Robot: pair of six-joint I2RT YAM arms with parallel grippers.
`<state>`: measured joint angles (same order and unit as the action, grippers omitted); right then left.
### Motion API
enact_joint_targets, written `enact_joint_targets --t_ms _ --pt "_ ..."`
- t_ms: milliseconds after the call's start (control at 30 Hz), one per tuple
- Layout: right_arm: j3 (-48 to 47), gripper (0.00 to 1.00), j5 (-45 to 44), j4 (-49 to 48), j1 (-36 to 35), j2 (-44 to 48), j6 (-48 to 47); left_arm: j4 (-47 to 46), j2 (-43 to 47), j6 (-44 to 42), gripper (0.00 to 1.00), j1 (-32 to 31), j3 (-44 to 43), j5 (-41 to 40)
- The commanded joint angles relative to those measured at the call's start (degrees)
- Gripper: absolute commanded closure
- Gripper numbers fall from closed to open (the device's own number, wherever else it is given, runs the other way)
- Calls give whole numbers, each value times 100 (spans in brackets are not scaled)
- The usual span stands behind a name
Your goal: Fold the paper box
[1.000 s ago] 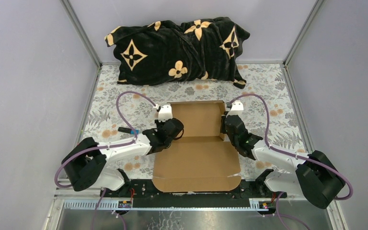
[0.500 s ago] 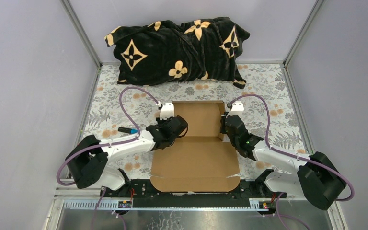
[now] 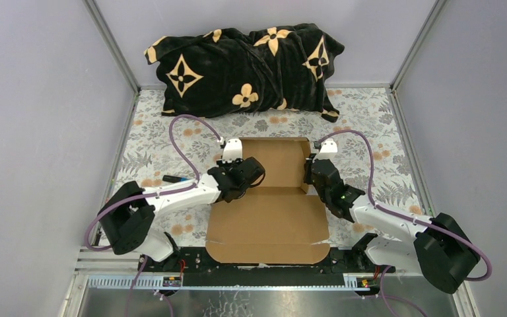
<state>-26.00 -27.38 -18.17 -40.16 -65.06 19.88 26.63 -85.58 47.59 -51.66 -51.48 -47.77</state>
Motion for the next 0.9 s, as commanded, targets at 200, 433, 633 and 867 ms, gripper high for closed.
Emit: enact_joint_targets --t_ms 200,433,633,867 --pt "-109 100 -445 152 -2 400 -25 1485 -284 220 100 129 -216 -1209" --pt "-216 100 -381 250 -4 353 -36 1659 -347 65 100 127 -485 -1103" --pt "-736 100 -319 795 -6 -177 -108 1621 -432 -171 100 122 -787 -610" --pt "-1732 100 -649 2080 0 -1137 -175 1530 -522 -325 100 98 -1004 -123"
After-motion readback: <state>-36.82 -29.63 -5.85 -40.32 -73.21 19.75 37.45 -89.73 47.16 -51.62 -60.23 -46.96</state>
